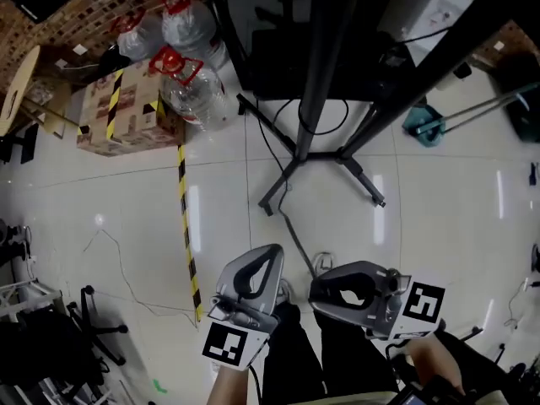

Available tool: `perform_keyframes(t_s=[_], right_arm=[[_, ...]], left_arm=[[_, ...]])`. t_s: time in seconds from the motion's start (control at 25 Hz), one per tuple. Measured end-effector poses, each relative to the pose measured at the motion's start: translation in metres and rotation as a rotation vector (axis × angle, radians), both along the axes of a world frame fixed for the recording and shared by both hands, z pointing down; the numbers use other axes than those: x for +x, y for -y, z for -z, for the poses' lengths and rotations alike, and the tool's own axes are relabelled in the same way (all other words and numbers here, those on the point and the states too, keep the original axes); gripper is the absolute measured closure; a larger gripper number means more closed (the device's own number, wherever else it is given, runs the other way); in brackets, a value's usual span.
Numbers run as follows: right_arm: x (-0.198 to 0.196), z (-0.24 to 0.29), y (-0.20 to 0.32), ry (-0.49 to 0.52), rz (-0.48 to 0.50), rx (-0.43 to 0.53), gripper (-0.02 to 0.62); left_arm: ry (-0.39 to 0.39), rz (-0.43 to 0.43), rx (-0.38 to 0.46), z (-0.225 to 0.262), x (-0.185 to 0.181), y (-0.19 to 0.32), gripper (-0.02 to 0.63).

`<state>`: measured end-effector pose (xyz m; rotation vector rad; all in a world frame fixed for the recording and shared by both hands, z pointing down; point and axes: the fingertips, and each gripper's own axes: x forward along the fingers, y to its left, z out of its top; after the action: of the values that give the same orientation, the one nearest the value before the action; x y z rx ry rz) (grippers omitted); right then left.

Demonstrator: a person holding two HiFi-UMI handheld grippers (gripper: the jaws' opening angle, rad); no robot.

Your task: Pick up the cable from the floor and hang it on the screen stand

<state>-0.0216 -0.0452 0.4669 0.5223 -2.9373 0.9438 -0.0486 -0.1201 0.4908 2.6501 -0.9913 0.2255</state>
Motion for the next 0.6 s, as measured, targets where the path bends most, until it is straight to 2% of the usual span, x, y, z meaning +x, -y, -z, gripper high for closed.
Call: perform_keyframes(t_s=[0.24, 0.4, 0.6], right_arm=[[-0.012, 0.078, 0.002, -0.049, 0.012, 0.071, 0.499], [-0.014, 0.131, 0.003, -0.105, 0.032, 0.152, 0.497], [-0.015, 0.199, 0.010, -0.147, 0.102, 0.292, 0.497]], left_arm=[[-0.043, 0.121, 0.034, 0.075, -0.027, -0.007, 0.586], [-0.019, 0.127, 0.052, 0.127, -0.034, -0.016, 0.586], [0.012, 0.099, 0.162, 0.209, -0.029, -0.003, 0.586]])
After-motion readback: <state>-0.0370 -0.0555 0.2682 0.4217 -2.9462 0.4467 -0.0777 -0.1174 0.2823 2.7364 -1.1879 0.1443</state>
